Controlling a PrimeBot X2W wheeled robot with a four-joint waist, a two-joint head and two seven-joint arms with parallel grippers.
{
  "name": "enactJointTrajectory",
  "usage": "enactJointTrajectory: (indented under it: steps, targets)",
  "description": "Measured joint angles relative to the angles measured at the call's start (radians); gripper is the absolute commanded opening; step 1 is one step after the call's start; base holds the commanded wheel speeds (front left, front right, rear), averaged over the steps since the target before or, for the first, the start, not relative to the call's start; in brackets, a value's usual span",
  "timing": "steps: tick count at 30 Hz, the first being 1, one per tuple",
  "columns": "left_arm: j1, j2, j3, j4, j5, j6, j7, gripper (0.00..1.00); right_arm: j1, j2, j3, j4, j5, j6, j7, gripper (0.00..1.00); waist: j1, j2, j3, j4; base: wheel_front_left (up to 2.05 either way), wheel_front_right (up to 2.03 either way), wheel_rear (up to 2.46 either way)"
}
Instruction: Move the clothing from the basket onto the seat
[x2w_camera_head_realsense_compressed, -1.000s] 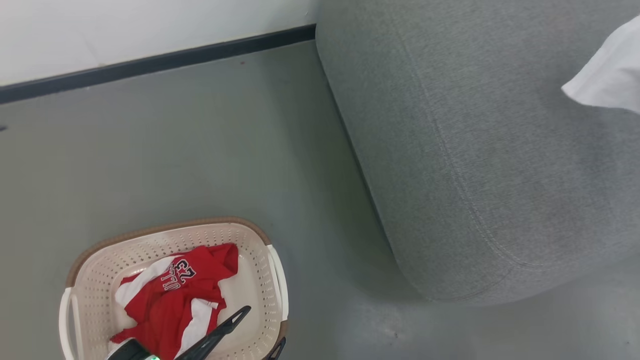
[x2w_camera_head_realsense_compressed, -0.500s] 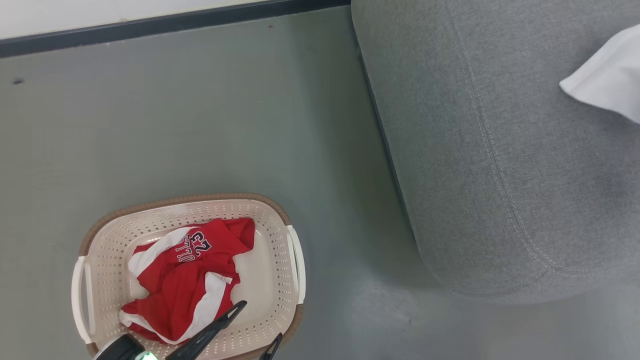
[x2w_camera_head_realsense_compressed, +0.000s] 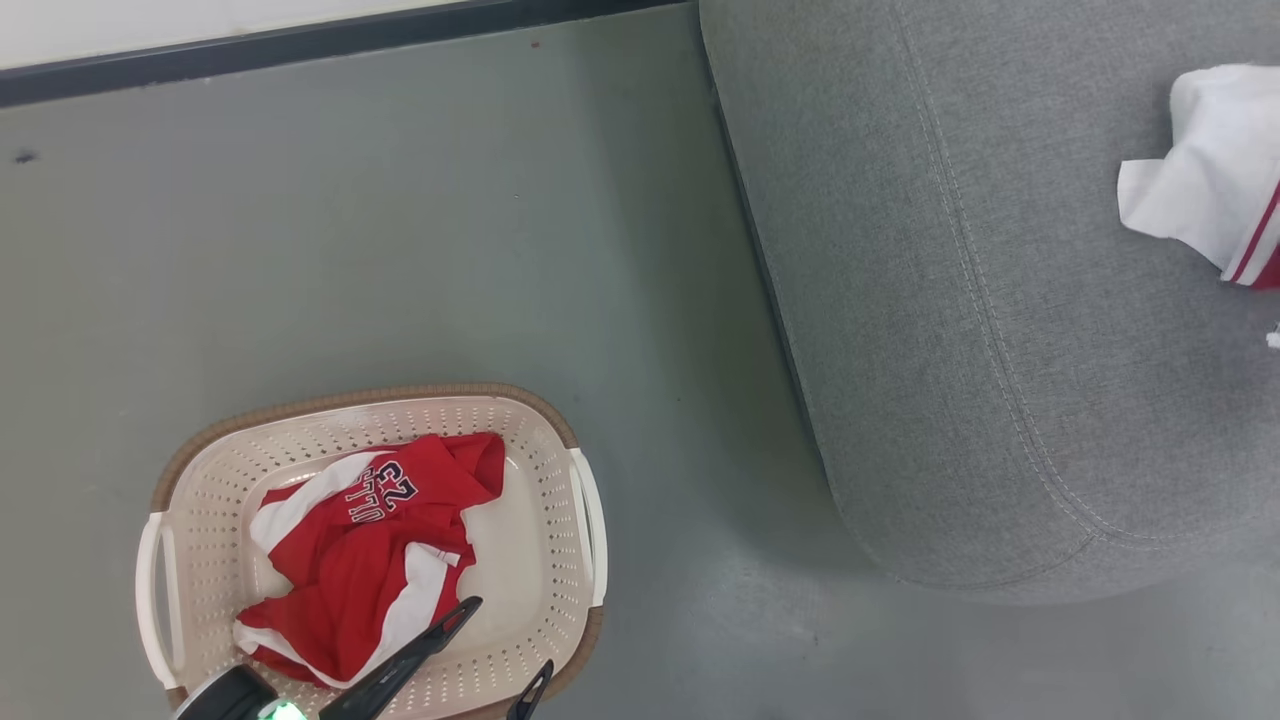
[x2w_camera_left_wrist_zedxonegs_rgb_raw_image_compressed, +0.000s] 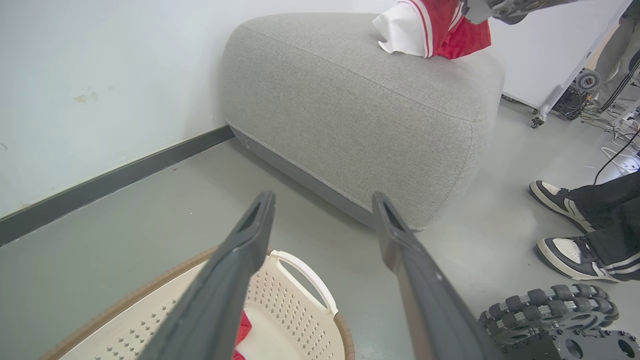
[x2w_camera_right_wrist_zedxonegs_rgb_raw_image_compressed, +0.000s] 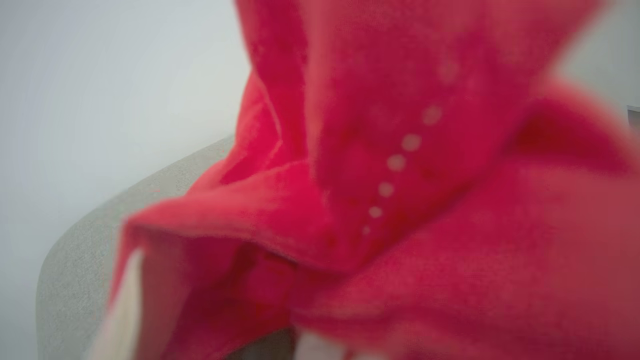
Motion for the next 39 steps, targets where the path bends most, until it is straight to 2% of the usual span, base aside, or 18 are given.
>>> enactJointTrajectory:
  steps: [4, 8, 13, 14, 15, 16, 27, 39]
  targets:
    - [0.0, -0.001, -0.002, 0.0, 0.0, 0.0, 0.0, 1.0, 0.0, -0.001, 0.003, 0.04, 0.0, 0.0, 0.009, 0.0, 0.0, 0.0, -0.006, -0.003, 0.0, 0.0, 0.0]
    - [0.003, -0.026, 0.033, 0.0, -0.025, 0.0, 0.0, 1.0, -0.004, -0.003, 0.009, 0.076, 0.0, 0.002, 0.026, 0.0, 0.0, -0.0001, -0.012, -0.002, 0.0, 0.0, 0.0]
    - [0.006, -0.019, 0.026, 0.0, -0.024, 0.0, 0.0, 1.0, -0.045, -0.007, 0.021, 0.09, -0.004, 0.005, 0.025, 0.0, 0.0, 0.0, -0.016, -0.001, 0.0, 0.0, 0.0]
    - [0.006, -0.02, 0.023, 0.0, -0.024, 0.0, 0.0, 1.0, -0.051, -0.008, 0.022, 0.09, -0.005, 0.005, 0.025, 0.04, 0.0, 0.0, -0.017, 0.0, 0.0, 0.0, 0.0]
    - [0.007, -0.02, 0.02, 0.0, -0.024, 0.0, 0.0, 1.0, -0.056, -0.01, 0.022, 0.093, -0.005, 0.004, 0.025, 0.31, 0.0, -0.0001, -0.017, 0.001, 0.0, 0.0, 0.0]
    - [0.007, -0.021, 0.016, 0.0, -0.024, 0.0, 0.0, 1.0, -0.06, -0.013, 0.021, 0.098, -0.005, 0.004, 0.025, 1.0, 0.0, 0.0, -0.017, 0.002, 0.0, 0.0, 0.0]
    - [0.003, -0.033, 0.012, 0.012, -0.024, 0.0, 0.0, 1.0, -0.062, -0.018, 0.031, 0.146, -0.016, -0.009, 0.014, 1.0, 0.0, 0.0, -0.028, 0.016, 0.0, 0.0, 0.0]
    - [-0.005, -0.076, -0.008, 0.05, -0.024, 0.0, 0.0, 1.0, -0.067, 0.022, 0.117, 0.156, -0.09, 0.01, -0.002, 1.0, 0.0, -0.0001, -0.083, 0.012, 0.0, 0.0, 0.0]
